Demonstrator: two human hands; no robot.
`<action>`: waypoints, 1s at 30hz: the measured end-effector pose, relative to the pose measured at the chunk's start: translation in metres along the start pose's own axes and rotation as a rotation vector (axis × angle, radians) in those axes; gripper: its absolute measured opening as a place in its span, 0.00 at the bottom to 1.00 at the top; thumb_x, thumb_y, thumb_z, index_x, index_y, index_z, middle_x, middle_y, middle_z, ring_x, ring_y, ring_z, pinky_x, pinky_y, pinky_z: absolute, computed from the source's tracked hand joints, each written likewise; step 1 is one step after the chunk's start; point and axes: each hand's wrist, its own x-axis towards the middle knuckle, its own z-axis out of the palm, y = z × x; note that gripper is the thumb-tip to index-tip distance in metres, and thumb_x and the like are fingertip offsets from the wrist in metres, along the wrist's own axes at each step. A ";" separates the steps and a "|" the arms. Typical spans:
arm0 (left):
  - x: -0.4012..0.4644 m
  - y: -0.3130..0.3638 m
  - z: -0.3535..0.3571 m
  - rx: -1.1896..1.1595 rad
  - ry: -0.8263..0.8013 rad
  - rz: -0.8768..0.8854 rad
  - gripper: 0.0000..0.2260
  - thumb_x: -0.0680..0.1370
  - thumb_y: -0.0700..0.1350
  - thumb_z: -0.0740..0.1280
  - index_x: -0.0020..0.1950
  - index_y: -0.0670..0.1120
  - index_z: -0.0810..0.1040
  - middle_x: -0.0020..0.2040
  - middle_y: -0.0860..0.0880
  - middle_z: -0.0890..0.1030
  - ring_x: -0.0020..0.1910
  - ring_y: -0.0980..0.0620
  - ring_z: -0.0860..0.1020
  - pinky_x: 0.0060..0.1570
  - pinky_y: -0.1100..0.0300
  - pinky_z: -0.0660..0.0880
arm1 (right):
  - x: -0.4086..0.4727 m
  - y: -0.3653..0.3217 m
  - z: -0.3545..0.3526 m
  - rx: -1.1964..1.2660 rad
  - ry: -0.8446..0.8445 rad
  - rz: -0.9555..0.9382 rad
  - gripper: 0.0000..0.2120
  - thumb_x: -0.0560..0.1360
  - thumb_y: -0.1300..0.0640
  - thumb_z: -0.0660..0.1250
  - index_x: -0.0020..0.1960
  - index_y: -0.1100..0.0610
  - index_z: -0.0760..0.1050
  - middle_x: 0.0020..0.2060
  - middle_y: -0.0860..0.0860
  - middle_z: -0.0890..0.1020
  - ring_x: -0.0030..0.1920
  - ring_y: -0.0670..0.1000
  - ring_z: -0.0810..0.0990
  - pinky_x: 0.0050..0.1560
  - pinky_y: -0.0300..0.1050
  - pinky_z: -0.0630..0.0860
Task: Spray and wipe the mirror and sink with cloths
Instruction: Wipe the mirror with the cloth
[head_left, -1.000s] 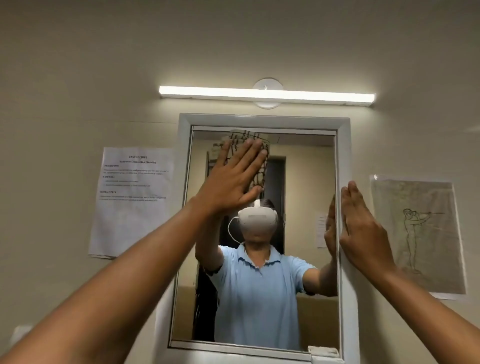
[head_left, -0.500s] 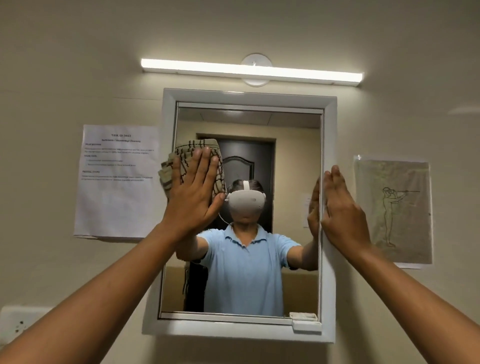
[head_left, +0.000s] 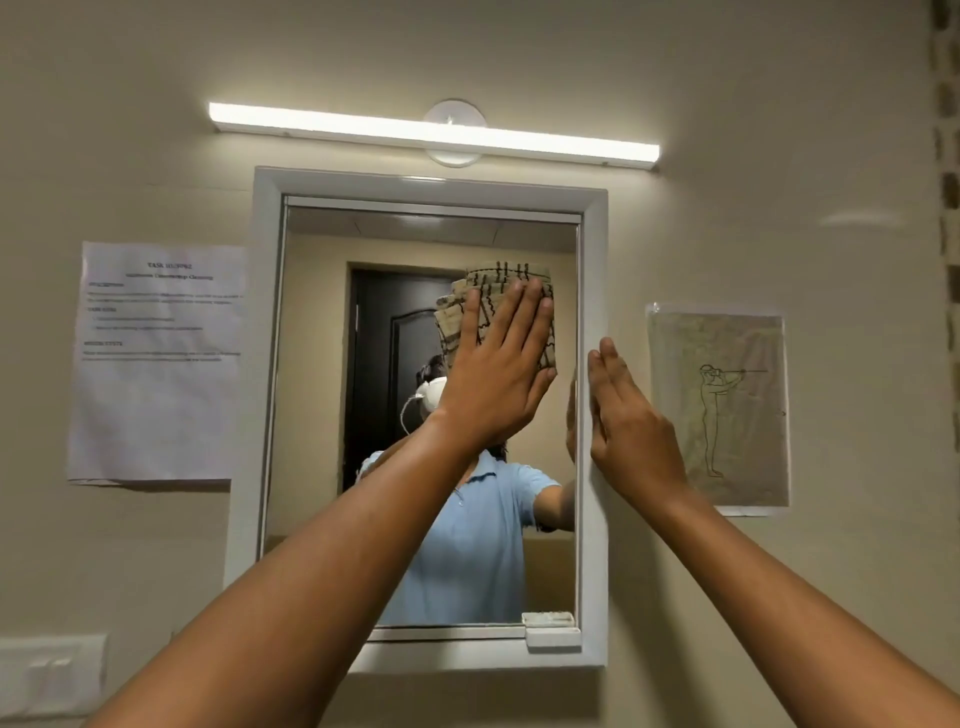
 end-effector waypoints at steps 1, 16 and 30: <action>0.000 0.005 0.001 0.001 0.000 0.005 0.32 0.82 0.59 0.49 0.80 0.43 0.47 0.81 0.42 0.46 0.80 0.44 0.44 0.74 0.36 0.45 | -0.002 0.002 0.000 0.000 0.012 0.001 0.35 0.75 0.69 0.63 0.78 0.57 0.55 0.78 0.52 0.56 0.54 0.53 0.82 0.37 0.40 0.79; -0.060 0.012 0.006 0.014 -0.075 0.235 0.31 0.82 0.59 0.49 0.80 0.43 0.49 0.81 0.42 0.48 0.80 0.44 0.45 0.75 0.37 0.46 | -0.020 -0.004 0.010 0.000 -0.005 0.085 0.39 0.72 0.73 0.60 0.79 0.59 0.51 0.78 0.54 0.54 0.41 0.53 0.82 0.34 0.38 0.71; -0.149 -0.124 -0.009 0.125 -0.087 -0.052 0.34 0.81 0.59 0.54 0.80 0.43 0.49 0.81 0.42 0.48 0.80 0.44 0.46 0.75 0.36 0.46 | -0.024 -0.016 0.022 -0.041 0.063 0.126 0.39 0.71 0.75 0.59 0.79 0.60 0.52 0.78 0.56 0.55 0.53 0.62 0.81 0.36 0.39 0.68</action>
